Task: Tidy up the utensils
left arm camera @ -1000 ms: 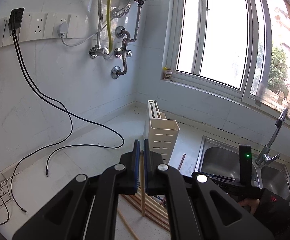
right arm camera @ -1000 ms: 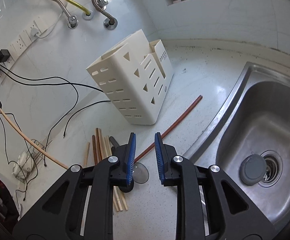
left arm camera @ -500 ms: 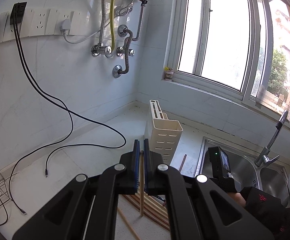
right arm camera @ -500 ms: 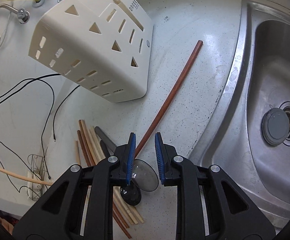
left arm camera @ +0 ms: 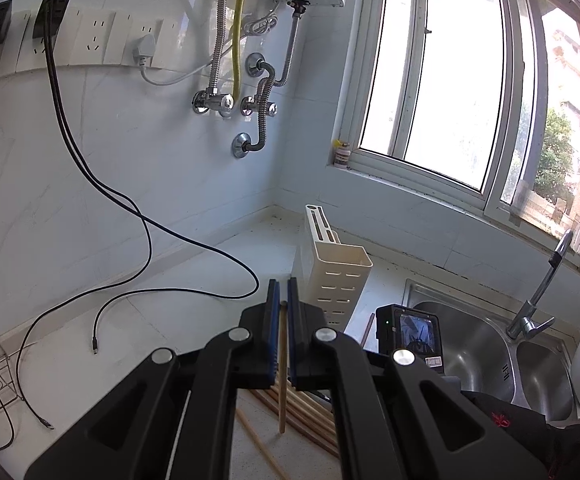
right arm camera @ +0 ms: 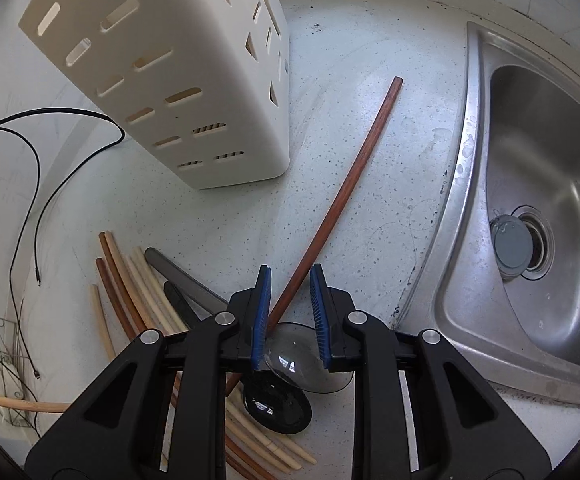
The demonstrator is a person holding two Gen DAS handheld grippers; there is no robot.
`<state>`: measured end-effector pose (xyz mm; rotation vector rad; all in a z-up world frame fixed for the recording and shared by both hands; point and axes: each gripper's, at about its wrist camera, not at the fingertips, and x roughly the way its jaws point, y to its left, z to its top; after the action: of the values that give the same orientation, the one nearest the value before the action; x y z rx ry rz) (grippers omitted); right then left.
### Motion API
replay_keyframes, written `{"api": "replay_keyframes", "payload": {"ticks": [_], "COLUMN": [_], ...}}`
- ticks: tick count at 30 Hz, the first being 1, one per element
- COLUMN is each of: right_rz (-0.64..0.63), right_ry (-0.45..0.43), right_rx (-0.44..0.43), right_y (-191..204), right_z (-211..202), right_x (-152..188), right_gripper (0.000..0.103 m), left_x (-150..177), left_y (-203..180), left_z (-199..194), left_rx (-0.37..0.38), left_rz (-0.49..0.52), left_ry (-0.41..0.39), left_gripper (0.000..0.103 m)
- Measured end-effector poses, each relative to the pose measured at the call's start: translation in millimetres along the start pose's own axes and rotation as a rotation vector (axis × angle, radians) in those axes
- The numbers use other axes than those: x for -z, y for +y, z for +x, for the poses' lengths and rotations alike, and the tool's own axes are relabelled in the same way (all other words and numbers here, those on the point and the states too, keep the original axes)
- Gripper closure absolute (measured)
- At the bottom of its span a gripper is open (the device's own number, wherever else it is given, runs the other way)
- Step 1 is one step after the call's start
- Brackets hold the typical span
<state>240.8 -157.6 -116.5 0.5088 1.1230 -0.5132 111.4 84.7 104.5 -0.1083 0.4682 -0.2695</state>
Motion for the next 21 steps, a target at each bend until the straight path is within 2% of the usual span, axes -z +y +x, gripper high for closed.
{"api": "replay_keyframes", "payload": {"ticks": [5, 11, 15, 21], "right_rz": [-0.009, 0.042, 0.102, 0.186], "right_ry": [-0.037, -0.076, -0.096, -0.1], "right_rx": [0.147, 0.218, 0.206, 0.092], "right_y": [18.3, 24.2, 20.9, -2.4], "right_z": [2.6, 2.0, 0.4, -8.2], "right_x": [5.0, 12.2, 12.2, 14.9], "right_gripper": [0.087, 0.093, 0.096, 0.098], "left_x": [3.0, 7.8, 9.0, 8.2], "left_y": [6.8, 15.5, 20.4, 26.8], "left_z": [-2.6, -8.8, -13.1, -18.4], "left_rx": [0.007, 0.008, 0.008, 0.0], "left_rz": [-0.018, -0.043, -0.049, -0.053], "left_ry": [-0.003, -0.009, -0.016, -0.031], "left_gripper": [0.1, 0.1, 0.1, 0.1]}}
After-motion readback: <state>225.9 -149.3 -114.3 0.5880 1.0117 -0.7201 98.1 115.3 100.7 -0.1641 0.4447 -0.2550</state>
